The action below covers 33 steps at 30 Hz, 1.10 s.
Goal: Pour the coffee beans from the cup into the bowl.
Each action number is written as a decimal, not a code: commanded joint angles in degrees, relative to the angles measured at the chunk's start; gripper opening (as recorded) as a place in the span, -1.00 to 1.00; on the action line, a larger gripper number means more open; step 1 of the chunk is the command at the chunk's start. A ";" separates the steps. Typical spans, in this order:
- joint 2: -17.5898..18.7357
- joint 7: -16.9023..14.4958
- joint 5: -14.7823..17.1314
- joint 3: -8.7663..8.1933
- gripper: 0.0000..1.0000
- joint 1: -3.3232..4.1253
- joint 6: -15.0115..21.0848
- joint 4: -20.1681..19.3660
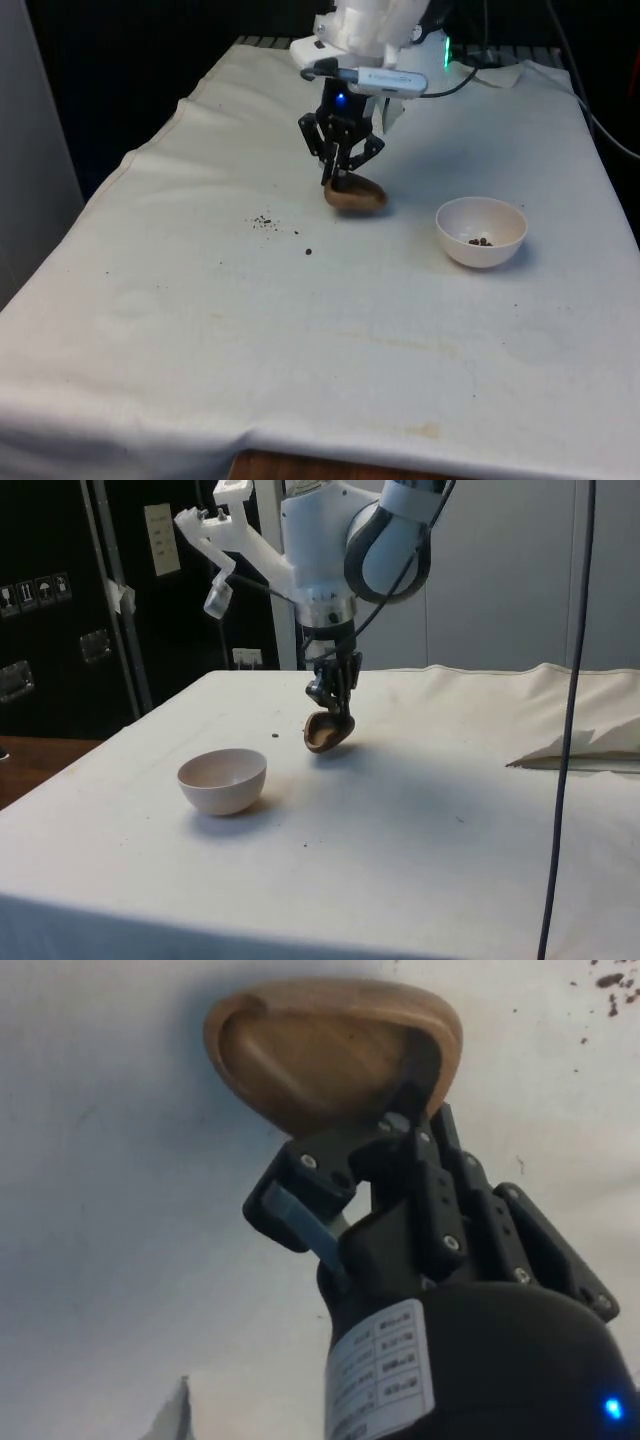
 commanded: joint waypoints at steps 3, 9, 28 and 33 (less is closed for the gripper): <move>0.34 -3.09 3.32 0.63 -1.00 -1.09 1.83 -0.52; 0.57 -8.02 8.31 -0.06 -0.95 -1.20 2.75 -0.52; 0.63 -11.80 12.20 -1.03 0.99 -0.69 2.52 -0.29; 0.29 -11.63 12.03 -1.15 1.00 -0.52 2.06 -0.29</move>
